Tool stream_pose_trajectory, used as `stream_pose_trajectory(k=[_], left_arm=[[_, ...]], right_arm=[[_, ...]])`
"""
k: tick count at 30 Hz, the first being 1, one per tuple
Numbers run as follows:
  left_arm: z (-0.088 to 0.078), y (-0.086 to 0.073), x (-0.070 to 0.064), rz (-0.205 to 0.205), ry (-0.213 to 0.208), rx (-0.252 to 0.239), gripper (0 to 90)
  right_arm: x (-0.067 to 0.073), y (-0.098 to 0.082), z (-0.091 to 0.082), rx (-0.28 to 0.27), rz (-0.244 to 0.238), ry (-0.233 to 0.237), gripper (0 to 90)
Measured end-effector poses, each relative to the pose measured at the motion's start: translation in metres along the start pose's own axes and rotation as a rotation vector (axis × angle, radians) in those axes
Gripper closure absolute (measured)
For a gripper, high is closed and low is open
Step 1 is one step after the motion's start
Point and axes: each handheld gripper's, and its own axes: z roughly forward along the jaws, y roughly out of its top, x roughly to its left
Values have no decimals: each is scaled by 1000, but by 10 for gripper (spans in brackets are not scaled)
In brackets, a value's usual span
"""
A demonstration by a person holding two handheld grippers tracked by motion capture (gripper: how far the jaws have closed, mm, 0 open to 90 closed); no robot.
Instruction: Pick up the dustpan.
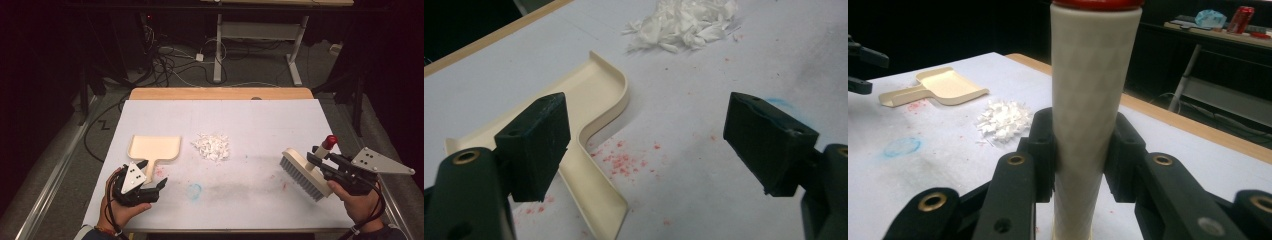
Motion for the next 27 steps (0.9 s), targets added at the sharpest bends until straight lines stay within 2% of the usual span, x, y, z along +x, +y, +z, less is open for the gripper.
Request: stream_pose_trajectory(k=[1, 3, 5, 7, 10, 12, 17, 19, 20, 21, 22, 23, 24, 26, 27], left_arm=[[0, 0, -1, 9, 13, 6, 181], [0, -1, -1, 8, 12, 9, 181], [0, -3, -1, 2, 30, 25, 179], [1, -5, 2, -33, 37, 27, 162], [0, -5, 9, -57, 56, 30, 161], [-2, -8, 11, -70, 80, 39, 162], [-11, -17, 16, -170, 97, 83, 164], [-12, -15, 21, -244, 112, 121, 163], [-10, -14, 26, -308, 116, 159, 173], [-10, -14, 26, -308, 116, 159, 177], [-7, -14, 27, -331, 100, 169, 175], [3, -13, 28, -337, 115, 231, 182], [3, -13, 28, -337, 115, 231, 186], [21, -12, 31, -367, 87, 271, 193], [21, -12, 31, -367, 87, 271, 205]], right_arm=[[0, 0, 0, -2, -7, -5, 703], [-1, 1, 0, -5, -9, -6, 703], [-2, 2, 1, -8, -3, -3, 703], [-3, 3, 3, -6, -1, 3, 703], [-5, 4, 9, 1, -10, 19, 703], [-6, 5, 11, 1, -17, 14, 703], [-9, 6, 16, 8, -8, 13, 703], [-10, 5, 18, 14, -5, 16, 703], [-10, 6, 19, 17, -4, 16, 702], [-10, 6, 19, 17, -4, 16, 702], [-10, 6, 21, 19, -3, 22, 703], [-10, 6, 22, 20, -5, 23, 702], [-10, 6, 22, 20, -5, 23, 702], [-11, 6, 25, 24, -3, 23, 703], [-11, 6, 25, 24, -3, 23, 703]])
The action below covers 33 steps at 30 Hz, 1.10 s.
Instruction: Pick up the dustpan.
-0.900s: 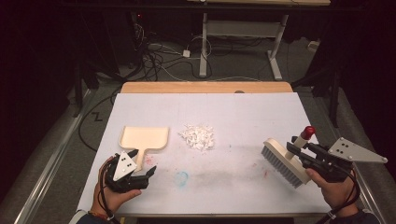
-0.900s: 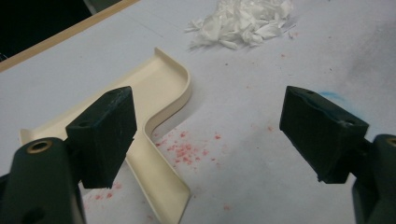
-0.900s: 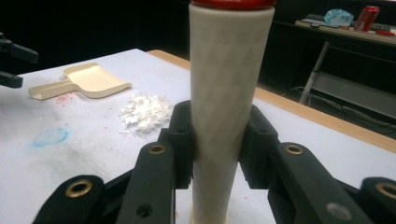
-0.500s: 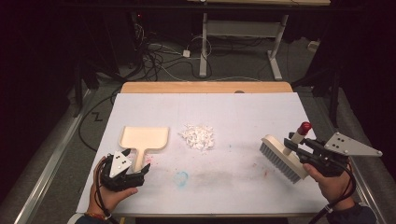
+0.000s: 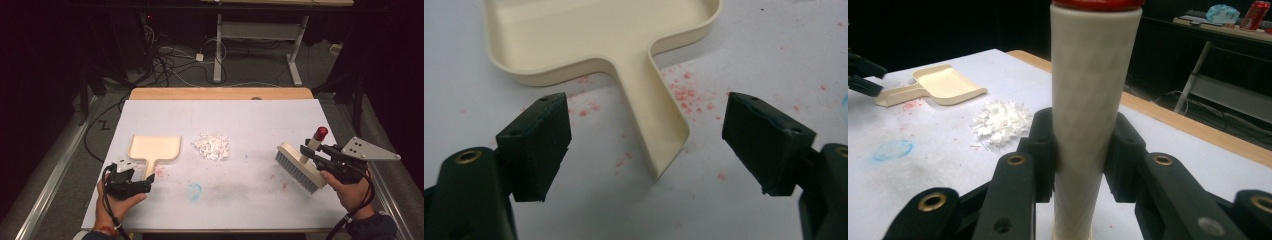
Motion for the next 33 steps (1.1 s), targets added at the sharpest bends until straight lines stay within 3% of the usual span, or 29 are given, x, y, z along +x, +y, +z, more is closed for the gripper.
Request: stream_pose_trajectory(k=[1, 5, 7, 11, 15, 18, 28, 33], left_arm=[[9, 5, 0, 1, 16, 45, 205], [36, 16, 4, -37, 33, 96, 237], [39, 19, 5, -41, 35, 88, 229], [45, 27, 8, -70, 60, 86, 306], [44, 29, 10, -93, 74, 88, 438], [43, 28, 10, -98, 74, 81, 596], [40, 31, 12, -48, 64, 105, 636], [27, 36, 10, 33, 43, 123, 637]], right_arm=[[0, 0, 1, 1, 1, 0, 703], [0, -2, 3, 7, 10, -5, 703], [0, -2, 2, 6, 10, -6, 702], [-1, -3, 2, 12, 16, -11, 702], [0, -4, 2, 16, 18, -10, 702], [0, -4, 2, 17, 17, -8, 702], [-2, -4, 1, 8, 17, -17, 703], [-4, -4, -1, 0, 19, -28, 703]])
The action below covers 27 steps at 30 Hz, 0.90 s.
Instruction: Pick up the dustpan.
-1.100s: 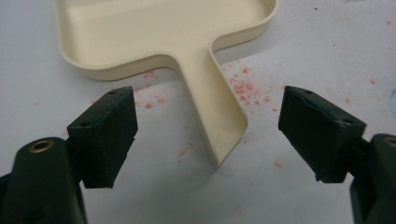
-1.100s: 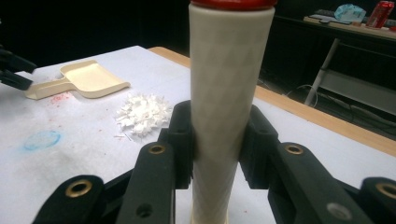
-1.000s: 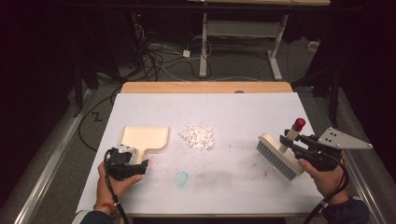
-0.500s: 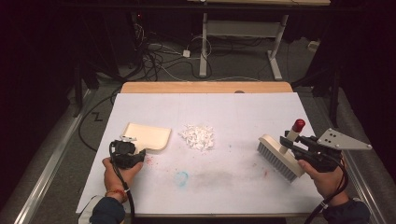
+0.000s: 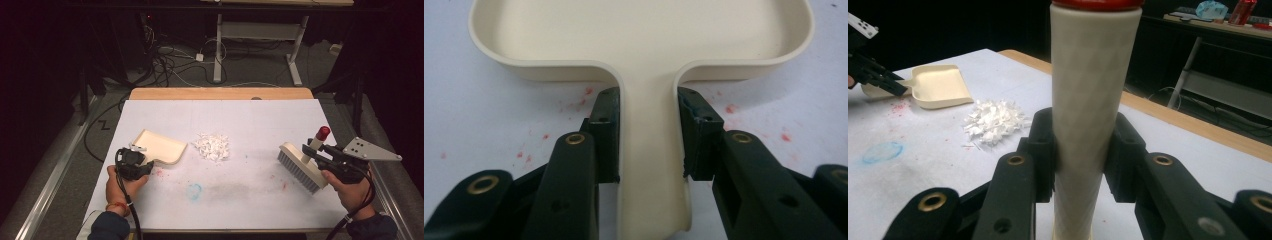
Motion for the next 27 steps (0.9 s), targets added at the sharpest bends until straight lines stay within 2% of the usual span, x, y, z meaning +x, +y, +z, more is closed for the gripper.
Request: stream_pose_trajectory(k=[1, 2, 6, 15, 21, 27], left_arm=[[0, 0, 0, 0, 0, 0, 637], [-6, 1, -2, 40, -3, 8, 638], [-14, 2, -6, 93, -15, 21, 638], [-29, -8, -14, 173, -60, 64, 638], [-36, -14, -15, 200, -70, 76, 637], [-42, -20, -22, 257, -73, 74, 637]], right_arm=[[0, 0, 0, -1, 1, -2, 703], [0, 0, 0, -2, 1, -3, 703], [-1, 0, 0, -3, 0, -4, 703], [-2, -2, 0, -2, 7, -9, 703], [-2, -2, 1, -3, 10, -11, 703], [-2, -2, 3, -8, 16, -6, 703]])
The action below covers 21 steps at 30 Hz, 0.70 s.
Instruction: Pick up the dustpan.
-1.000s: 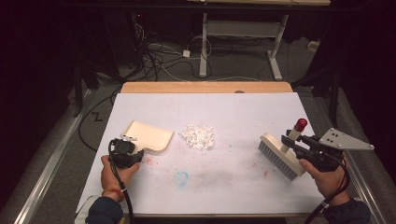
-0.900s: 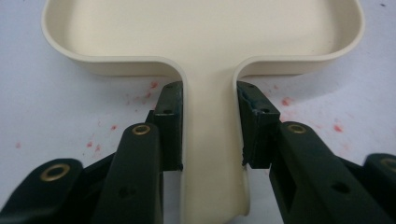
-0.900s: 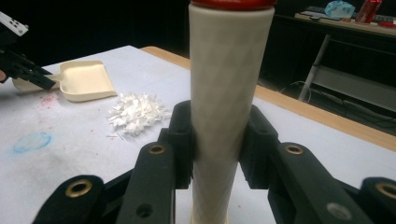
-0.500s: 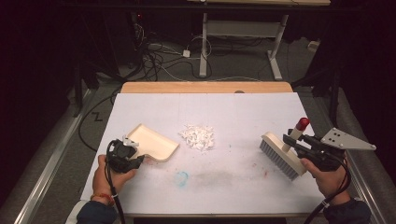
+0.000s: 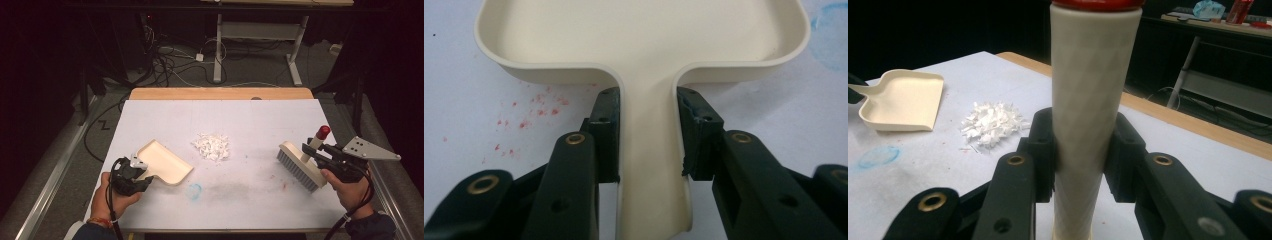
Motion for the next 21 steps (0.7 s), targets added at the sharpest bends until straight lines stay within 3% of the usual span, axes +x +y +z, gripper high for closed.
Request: stream_pose_trajectory(k=[11, 21], left_arm=[[1, -7, -4, 26, -43, 1, 637], [4, -9, -5, 52, -79, 26, 636]], right_arm=[[0, 1, 5, 7, -3, 0, 703], [-1, 2, 21, 21, 8, 2, 703]])
